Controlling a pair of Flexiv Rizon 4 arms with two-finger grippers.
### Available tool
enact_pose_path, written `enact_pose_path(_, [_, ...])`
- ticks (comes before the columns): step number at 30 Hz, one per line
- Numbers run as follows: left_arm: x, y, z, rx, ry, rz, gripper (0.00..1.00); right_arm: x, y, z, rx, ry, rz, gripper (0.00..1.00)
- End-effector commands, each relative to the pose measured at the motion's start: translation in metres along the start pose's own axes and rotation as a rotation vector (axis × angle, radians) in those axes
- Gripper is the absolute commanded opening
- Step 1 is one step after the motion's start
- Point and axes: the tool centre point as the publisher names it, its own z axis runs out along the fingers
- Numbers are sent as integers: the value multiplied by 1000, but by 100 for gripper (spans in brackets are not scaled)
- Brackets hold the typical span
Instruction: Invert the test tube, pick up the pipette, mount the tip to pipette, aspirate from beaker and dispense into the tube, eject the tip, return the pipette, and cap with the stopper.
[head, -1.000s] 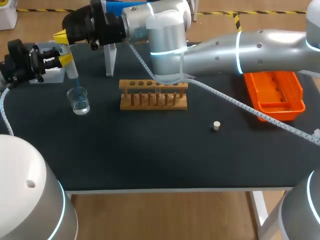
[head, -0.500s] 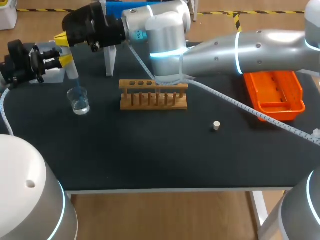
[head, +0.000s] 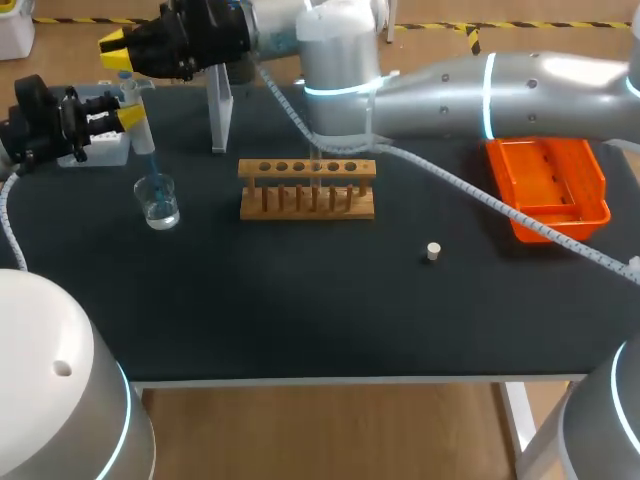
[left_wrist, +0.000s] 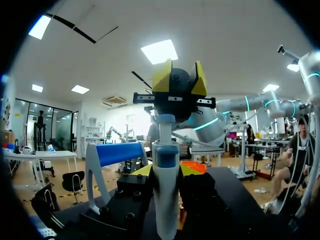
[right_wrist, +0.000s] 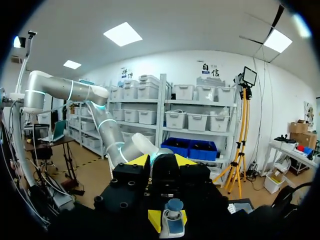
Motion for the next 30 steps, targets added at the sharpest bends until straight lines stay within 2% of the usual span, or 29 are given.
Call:
enact_pose_path(1, [-1,0,0,-1,3,0,0,18,22,-31,35,-8,-18,100])
enact_pose_path(8, [-1,0,0,-1,3,0,0,36,43,-87,66,-40,-55,100])
enact_pose_path(15, [-1,0,0,-1,3,0,0,54,46,-147,123,-94,-64,100])
enact_pose_path(21, [-1,0,0,-1,3,0,0,70,38,-187,179,-108,-62,100])
enact_pose_path(30, [-1,0,0,-1,3,0,0,80,5,-252,204,-192,-31,100])
